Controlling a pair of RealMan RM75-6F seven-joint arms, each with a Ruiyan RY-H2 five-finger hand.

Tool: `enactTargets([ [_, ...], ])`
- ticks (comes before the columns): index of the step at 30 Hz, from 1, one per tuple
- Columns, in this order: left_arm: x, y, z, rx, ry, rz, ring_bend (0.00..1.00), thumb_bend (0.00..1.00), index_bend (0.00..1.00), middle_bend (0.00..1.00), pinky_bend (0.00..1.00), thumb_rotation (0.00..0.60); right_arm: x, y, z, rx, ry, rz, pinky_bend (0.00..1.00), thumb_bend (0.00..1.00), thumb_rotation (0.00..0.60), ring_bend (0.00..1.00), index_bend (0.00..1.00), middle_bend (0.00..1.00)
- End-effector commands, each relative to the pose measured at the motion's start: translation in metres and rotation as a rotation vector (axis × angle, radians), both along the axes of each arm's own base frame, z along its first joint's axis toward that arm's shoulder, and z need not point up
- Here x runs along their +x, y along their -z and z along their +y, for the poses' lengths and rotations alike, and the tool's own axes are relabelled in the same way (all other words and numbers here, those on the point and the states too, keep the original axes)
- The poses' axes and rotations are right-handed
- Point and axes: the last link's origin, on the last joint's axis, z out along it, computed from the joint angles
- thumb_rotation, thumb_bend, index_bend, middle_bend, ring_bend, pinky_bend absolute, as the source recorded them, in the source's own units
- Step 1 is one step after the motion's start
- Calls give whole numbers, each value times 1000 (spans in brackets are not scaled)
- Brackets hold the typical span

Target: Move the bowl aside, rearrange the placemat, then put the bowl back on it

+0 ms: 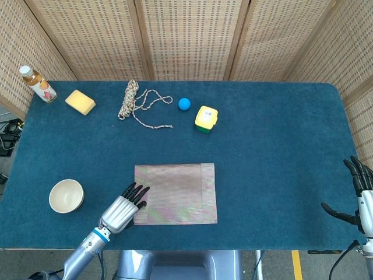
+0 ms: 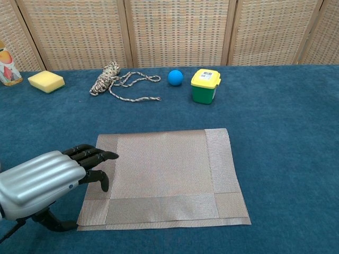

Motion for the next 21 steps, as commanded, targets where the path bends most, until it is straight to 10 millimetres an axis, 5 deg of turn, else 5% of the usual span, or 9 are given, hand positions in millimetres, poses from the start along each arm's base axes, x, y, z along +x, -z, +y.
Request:
enactTargets([
  [1,1,2,0,-3,-3,-2,0,194,333,0,0,600,0,0,0,-1,1,-2,0,132,600,0,0,0],
  [21,9,7,1,-7,-19,-24,0,272,355,0,0,600,1,0,-1,3,-4,-9,0,132,600,0,0,0],
])
